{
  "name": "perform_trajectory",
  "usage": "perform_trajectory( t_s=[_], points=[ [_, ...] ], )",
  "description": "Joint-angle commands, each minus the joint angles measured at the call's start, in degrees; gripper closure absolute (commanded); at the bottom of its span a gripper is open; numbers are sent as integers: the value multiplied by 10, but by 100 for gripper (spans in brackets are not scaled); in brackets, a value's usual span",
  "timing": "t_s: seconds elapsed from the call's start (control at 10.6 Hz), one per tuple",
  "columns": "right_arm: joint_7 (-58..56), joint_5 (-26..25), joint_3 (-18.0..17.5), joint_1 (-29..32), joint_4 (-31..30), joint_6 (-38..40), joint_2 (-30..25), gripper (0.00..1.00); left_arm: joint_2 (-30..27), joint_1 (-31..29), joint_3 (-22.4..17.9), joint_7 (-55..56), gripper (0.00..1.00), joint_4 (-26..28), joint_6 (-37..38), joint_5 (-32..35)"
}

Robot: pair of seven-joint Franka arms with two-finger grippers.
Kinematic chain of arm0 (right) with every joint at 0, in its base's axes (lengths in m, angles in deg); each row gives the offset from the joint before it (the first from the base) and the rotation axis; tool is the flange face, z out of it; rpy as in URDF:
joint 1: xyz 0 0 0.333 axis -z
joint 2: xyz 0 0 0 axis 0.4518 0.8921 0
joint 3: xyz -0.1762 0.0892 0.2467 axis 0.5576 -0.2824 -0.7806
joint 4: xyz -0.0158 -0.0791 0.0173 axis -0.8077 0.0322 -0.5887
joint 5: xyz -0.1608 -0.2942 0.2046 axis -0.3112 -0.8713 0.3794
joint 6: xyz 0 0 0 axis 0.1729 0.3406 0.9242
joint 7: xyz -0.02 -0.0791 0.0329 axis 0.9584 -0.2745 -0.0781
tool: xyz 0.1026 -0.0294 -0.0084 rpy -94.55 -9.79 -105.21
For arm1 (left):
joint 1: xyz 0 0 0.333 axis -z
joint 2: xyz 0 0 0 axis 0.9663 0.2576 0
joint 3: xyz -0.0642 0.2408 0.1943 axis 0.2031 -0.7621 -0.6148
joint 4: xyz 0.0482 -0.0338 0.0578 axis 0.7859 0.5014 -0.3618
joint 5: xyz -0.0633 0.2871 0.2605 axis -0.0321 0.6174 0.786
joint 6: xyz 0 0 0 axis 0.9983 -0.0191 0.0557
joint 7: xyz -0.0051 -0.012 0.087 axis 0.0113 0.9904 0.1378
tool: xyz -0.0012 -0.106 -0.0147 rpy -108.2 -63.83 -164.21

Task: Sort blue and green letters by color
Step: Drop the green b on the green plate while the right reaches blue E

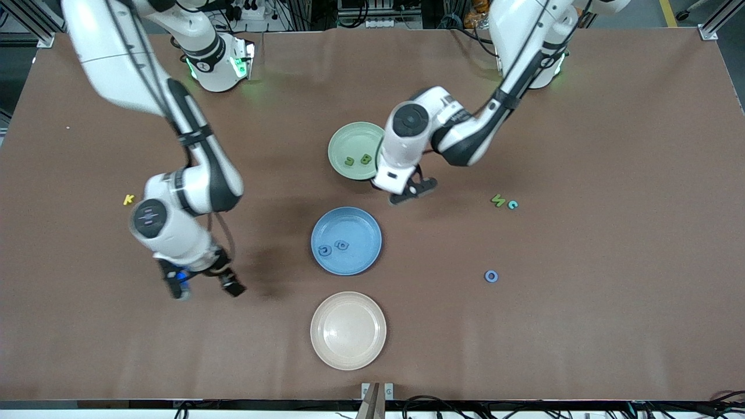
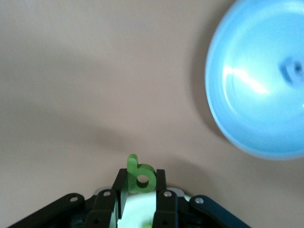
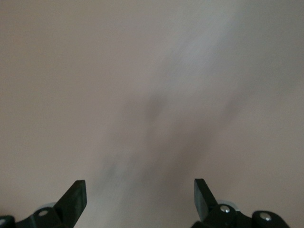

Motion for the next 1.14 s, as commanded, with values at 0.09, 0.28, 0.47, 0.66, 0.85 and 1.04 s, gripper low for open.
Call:
perform_trajectory(
  t_s=[0.09, 0.28, 0.47, 0.66, 0.85, 1.04],
  points=[
    [-39, -5, -14, 158, -22, 44, -15, 0, -3, 100, -6, 90, 94, -6, 5, 6],
    [-53, -8, -13, 187, -25, 69, -10, 0, 1, 107, -7, 94, 0, -5, 5, 8],
    [-85, -10, -12, 187, -65, 71, -20, 0, -6, 95, -12, 80, 0, -6, 5, 9],
    [-112, -11, -11, 178, -129, 40, -44, 0, -42, 30, -8, -39, 0, 1, 26, 19],
    [-162, -14, -4, 182, -188, 13, -75, 0, -75, -5, -5, -182, 0, 2, 99, 18],
    [-198, -25, -4, 190, -216, 13, -100, 0, -108, -56, -3, -308, 0, 22, 124, 17]
  ],
)
